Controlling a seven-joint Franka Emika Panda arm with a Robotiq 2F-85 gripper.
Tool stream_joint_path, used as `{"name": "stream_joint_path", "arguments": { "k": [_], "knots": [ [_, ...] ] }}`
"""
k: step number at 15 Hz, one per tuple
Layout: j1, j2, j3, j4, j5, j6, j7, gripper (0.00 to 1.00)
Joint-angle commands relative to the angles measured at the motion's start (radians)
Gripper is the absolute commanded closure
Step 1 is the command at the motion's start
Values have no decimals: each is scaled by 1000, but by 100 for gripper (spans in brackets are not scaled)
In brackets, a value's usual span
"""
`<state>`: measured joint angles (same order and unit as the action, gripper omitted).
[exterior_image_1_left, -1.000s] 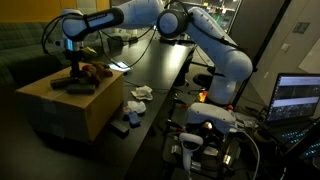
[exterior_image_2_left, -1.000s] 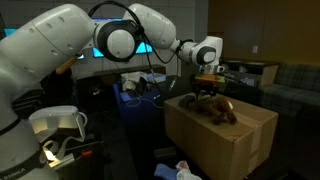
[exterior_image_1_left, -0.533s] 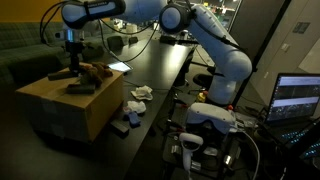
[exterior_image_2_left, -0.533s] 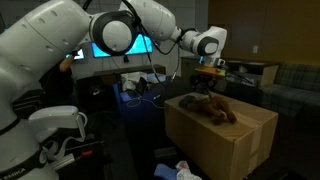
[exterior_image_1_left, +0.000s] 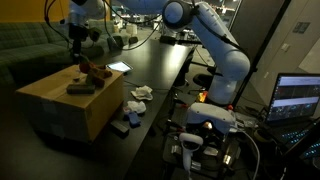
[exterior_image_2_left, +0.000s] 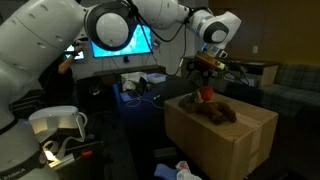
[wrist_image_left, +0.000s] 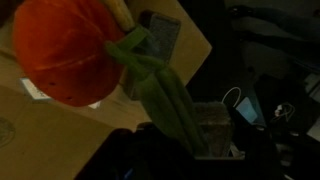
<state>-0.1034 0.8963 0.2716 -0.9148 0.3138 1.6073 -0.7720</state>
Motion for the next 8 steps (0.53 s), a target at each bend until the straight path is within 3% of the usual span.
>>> {"name": "stream_joint_path", "arguments": {
  "k": [1,4,8],
  "knots": [
    [-24,31,15,58,68,-69,64,61],
    [-4,46,-11,38,53,78,90,61],
    [65,103,-60,7,-18,359,91,61]
  ]
}}
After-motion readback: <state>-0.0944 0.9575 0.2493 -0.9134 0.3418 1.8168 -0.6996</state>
